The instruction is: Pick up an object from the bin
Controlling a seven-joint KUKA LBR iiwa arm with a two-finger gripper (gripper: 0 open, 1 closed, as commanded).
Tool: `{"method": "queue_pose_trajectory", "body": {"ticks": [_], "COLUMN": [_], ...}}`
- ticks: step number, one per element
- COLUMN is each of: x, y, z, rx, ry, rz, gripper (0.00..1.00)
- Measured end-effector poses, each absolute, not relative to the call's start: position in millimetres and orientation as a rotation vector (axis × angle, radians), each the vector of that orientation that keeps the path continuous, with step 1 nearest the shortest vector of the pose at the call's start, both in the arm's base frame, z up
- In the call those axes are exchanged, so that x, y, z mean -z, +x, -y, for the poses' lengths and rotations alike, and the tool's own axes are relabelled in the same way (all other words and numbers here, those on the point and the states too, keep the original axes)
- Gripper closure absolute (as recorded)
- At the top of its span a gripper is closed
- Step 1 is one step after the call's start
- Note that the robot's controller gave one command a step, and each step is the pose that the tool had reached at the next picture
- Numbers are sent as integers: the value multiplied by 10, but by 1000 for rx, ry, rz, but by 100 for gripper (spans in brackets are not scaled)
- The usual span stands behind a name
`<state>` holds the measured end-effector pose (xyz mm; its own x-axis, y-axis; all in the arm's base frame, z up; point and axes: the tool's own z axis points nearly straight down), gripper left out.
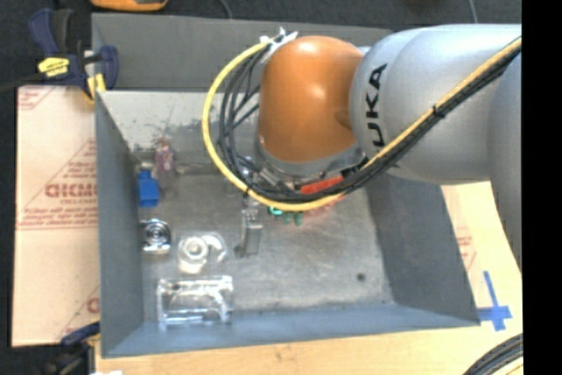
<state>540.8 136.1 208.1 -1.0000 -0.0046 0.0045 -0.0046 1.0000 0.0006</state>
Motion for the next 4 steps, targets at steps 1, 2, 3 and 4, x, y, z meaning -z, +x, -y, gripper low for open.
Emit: {"method": "queue_pose_trajectory", "body": {"ticks": [1,2,3,4], "x": [-748,-1019,-1150,-692], "y": [5574,5549,5517,5501], "z": [-1799,-1752,-1636,-1645], "rx": [7,0,-1,0], "ry": [262,526,811,1189], "rz": [3161,3106,3043,2907], "gripper": [0,0,0,0]}}
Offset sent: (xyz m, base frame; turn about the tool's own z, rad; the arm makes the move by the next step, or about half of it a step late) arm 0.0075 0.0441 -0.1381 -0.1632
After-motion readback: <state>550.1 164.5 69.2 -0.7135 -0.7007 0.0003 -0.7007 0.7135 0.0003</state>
